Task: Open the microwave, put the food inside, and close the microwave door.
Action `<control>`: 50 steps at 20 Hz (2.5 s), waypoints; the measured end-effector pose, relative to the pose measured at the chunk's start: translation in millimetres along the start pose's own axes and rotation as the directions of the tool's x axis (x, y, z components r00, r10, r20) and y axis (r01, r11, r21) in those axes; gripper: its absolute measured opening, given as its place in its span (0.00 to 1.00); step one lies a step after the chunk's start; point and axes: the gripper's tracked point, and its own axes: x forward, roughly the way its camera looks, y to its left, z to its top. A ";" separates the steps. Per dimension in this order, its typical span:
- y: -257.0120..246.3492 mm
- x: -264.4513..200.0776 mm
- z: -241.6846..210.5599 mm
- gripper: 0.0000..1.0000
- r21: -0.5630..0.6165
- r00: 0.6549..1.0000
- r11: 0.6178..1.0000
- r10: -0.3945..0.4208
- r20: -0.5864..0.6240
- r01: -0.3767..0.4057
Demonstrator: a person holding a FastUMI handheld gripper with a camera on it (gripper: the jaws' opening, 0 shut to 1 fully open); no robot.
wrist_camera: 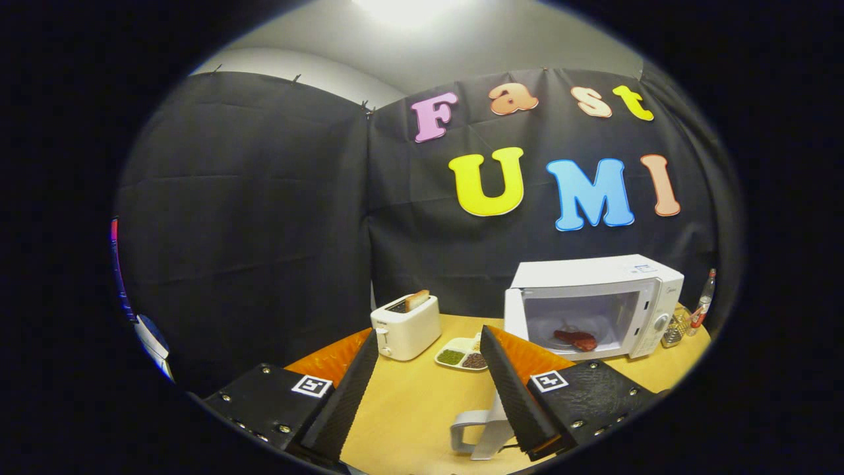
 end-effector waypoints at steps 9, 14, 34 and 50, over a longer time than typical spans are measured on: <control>42.4 -5.6 -70.5 0.93 -0.025 0.985 0.992 0.118 -0.129 -0.122; 14.5 -4.9 -105.4 0.57 -0.025 0.978 0.999 0.041 -0.206 -0.047; -149.5 -12.2 -130.3 0.01 -0.067 0.929 0.979 -0.203 -0.310 0.192; -282.3 20.0 -113.6 0.01 -0.059 0.882 0.934 -0.352 -0.314 0.351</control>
